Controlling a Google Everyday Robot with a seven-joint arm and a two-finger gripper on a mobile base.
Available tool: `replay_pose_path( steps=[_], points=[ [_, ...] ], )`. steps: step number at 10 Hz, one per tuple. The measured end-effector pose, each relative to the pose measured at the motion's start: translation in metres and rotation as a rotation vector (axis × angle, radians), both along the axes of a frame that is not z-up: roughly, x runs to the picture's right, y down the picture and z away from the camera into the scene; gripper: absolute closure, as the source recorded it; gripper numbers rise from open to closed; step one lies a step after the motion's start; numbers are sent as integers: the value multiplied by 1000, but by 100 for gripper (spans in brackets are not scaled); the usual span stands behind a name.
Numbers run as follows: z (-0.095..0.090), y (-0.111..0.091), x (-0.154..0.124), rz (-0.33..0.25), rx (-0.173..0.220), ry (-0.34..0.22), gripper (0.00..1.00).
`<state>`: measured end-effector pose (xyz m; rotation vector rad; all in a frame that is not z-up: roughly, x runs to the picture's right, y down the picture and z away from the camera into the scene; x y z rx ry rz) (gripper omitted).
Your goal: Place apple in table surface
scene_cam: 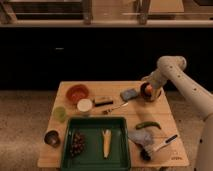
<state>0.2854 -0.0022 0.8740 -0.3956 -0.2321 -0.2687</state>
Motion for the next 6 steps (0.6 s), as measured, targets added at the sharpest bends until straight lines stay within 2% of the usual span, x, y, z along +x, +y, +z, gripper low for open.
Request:
replay_pose_path(
  steps=[4, 6],
  points=[
    [4, -2, 23, -84, 20, -36, 20],
    [6, -4, 24, -142, 26, -63, 20]
  ],
)
